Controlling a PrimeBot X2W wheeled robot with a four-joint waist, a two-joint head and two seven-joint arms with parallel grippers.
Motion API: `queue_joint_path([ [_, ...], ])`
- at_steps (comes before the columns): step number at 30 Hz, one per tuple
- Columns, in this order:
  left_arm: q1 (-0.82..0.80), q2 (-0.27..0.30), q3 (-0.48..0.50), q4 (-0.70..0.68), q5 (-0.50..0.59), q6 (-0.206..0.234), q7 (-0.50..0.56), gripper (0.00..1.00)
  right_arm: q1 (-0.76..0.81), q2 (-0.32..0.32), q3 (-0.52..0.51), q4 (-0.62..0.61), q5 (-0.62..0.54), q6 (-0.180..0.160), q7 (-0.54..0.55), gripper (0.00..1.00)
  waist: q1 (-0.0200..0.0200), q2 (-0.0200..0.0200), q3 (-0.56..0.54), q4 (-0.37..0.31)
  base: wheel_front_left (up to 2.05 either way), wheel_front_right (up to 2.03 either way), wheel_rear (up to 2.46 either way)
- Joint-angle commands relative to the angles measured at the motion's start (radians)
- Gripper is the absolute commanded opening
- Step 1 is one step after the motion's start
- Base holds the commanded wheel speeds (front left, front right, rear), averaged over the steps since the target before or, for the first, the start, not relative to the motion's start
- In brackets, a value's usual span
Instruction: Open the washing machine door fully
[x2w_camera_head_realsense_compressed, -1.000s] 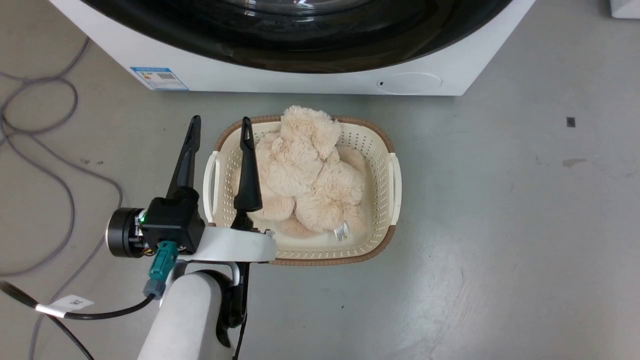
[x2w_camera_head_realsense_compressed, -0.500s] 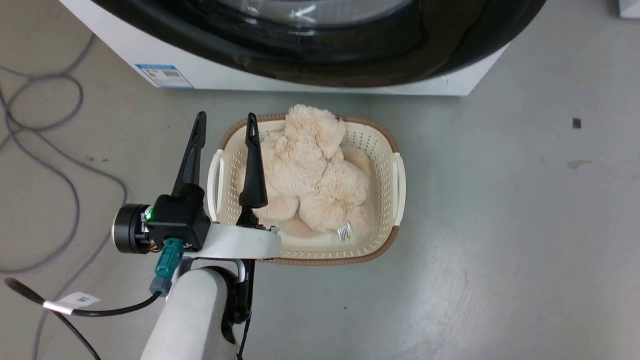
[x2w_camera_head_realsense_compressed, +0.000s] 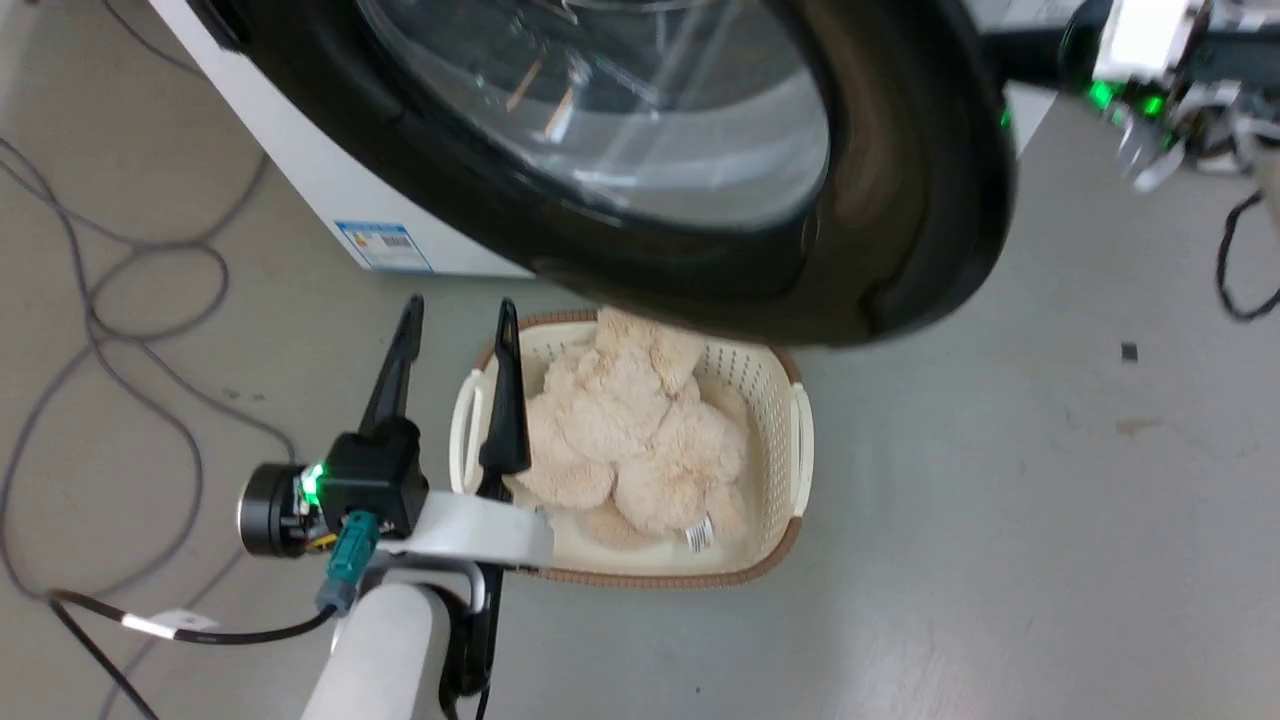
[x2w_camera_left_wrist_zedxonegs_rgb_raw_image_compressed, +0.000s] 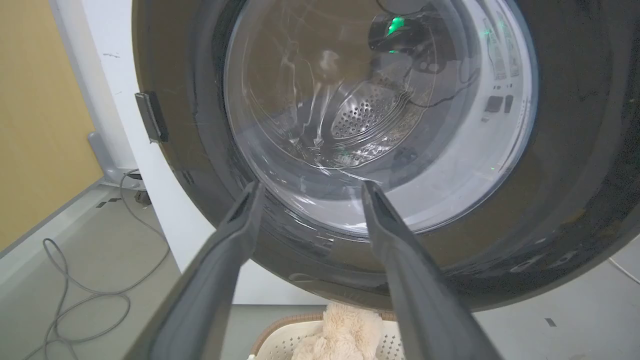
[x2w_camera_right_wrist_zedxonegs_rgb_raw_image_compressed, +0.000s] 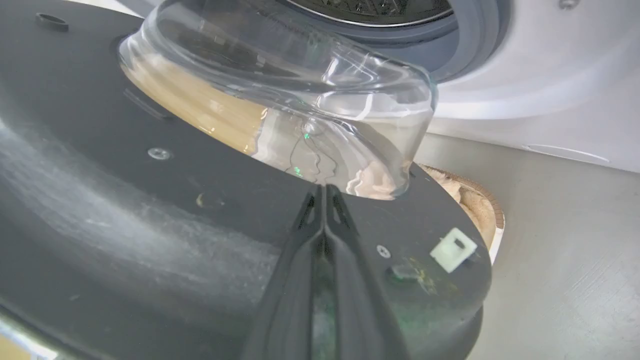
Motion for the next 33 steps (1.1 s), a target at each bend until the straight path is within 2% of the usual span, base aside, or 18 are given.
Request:
queue_joint_path([
  [1,0.022,0.001,0.005,0.008,0.006,-0.007,-0.005,1.0,0.04,0.014,-0.002,-0.015,0.011,0.0,0.01,0.0,0.0,0.0,-0.031,0.007,0.0,0.0,0.0],
  [18,0.124,0.003,0.04,0.094,0.05,-0.084,-0.005,1.0,0.3,0.095,-0.013,-0.158,0.095,0.0,0.055,0.0,0.0,0.0,-0.168,0.013,0.0,0.0,0.0],
  [33,0.162,0.003,0.06,0.13,0.06,-0.114,-0.005,1.0,0.502,0.143,-0.015,-0.322,0.153,0.0,0.057,0.0,0.0,0.0,-0.22,0.011,0.0,0.0,0.0],
])
